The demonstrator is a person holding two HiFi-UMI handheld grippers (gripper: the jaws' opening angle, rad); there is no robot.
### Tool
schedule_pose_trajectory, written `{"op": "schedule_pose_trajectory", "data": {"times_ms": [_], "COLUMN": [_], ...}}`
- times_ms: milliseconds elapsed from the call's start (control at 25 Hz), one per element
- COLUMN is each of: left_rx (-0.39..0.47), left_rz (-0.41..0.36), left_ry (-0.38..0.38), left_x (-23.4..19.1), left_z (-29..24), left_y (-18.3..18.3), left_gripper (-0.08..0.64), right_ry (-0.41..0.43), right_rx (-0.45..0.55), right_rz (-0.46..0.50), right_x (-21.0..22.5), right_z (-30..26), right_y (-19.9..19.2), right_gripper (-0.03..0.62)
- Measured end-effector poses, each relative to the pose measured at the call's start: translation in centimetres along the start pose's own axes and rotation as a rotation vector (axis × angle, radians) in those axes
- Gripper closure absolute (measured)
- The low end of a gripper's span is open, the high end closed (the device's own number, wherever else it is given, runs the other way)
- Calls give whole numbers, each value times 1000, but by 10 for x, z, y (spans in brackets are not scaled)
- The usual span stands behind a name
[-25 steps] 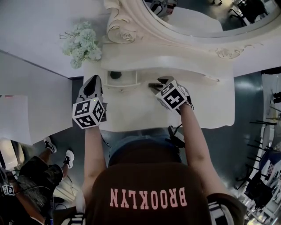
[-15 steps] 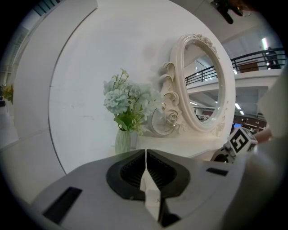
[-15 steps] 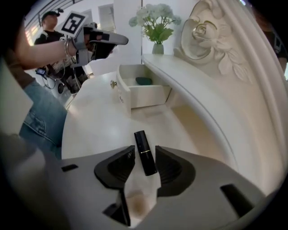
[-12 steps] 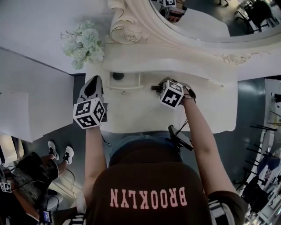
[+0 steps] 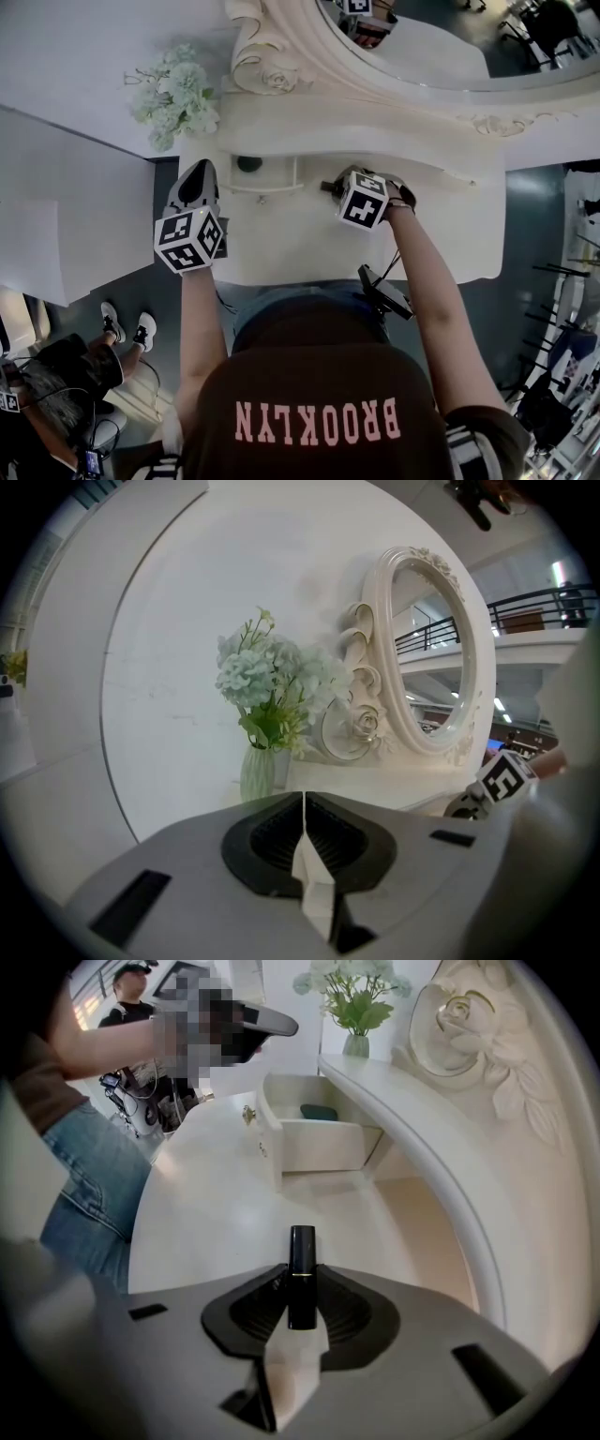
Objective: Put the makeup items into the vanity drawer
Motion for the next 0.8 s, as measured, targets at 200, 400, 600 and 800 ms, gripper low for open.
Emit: {"op": "schedule_pose_trajectory", "data": {"times_ms": [200, 400, 600, 800], "left_rx": [12, 24, 34, 35], "left_rz": [-8, -18, -32, -43], "left_ry": [-12, -25, -45, -61], "left_x": [2, 5, 7, 10], "left_z": [4, 13, 19, 27], "left_y": [4, 9, 10, 10], "left_gripper": [552, 552, 552, 552], "right_ry": [-23, -73, -126, -141], "right_rx": [-4, 11, 26, 43], "right_rz": [3, 13, 12, -14], "right_x": [0, 1, 2, -5], "right_z": [12, 33, 48, 56], "right_y": [1, 10, 18, 18], "right_gripper": [503, 505, 512, 515]}}
Point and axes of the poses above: the fingertips, and each gripper's own axes: z backward along the fingers, x to its right, y out of its top, the point moved 2 cm from there along z, backward along the fingers, and after that the axes turned 6 degrees about z, right-handed, at the moved point
